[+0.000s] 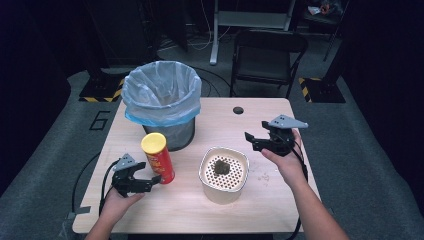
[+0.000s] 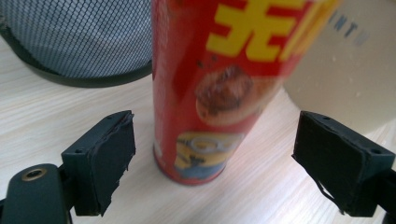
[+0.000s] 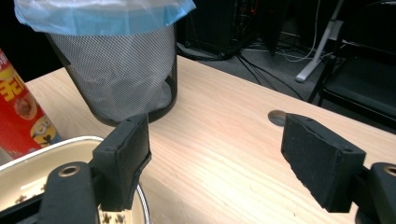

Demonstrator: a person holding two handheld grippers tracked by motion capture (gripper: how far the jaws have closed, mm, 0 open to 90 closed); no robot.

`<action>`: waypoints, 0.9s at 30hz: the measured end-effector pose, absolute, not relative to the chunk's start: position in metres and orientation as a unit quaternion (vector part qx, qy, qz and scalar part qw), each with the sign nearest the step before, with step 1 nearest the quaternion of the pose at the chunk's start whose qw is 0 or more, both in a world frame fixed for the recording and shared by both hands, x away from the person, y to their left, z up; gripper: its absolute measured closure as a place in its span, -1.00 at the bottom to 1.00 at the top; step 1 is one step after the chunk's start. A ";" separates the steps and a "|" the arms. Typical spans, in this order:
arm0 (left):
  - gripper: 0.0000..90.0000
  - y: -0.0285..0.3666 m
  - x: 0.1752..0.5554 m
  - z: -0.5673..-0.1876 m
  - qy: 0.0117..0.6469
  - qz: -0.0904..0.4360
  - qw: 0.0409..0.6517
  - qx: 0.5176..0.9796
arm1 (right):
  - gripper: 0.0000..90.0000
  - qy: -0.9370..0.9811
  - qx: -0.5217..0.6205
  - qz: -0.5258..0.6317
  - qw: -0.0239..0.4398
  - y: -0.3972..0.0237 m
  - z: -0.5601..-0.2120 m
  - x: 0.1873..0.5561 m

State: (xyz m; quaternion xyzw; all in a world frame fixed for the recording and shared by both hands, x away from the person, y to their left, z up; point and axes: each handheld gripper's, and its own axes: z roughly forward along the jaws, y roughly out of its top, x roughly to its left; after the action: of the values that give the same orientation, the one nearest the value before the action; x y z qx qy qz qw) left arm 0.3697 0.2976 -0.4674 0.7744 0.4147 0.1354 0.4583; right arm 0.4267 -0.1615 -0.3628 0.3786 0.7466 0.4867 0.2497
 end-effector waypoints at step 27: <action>-0.52 0.275 0.388 -0.488 0.398 0.183 0.445 0.781 | -0.48 0.742 0.437 0.434 0.265 -0.200 -0.445 0.399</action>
State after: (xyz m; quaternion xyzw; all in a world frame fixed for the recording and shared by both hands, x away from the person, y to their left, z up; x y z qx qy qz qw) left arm 0.3883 0.2751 -0.4881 0.7813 0.3980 0.1832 0.4446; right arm 0.3986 -0.2001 -0.4452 0.4373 0.7418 0.4339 0.2648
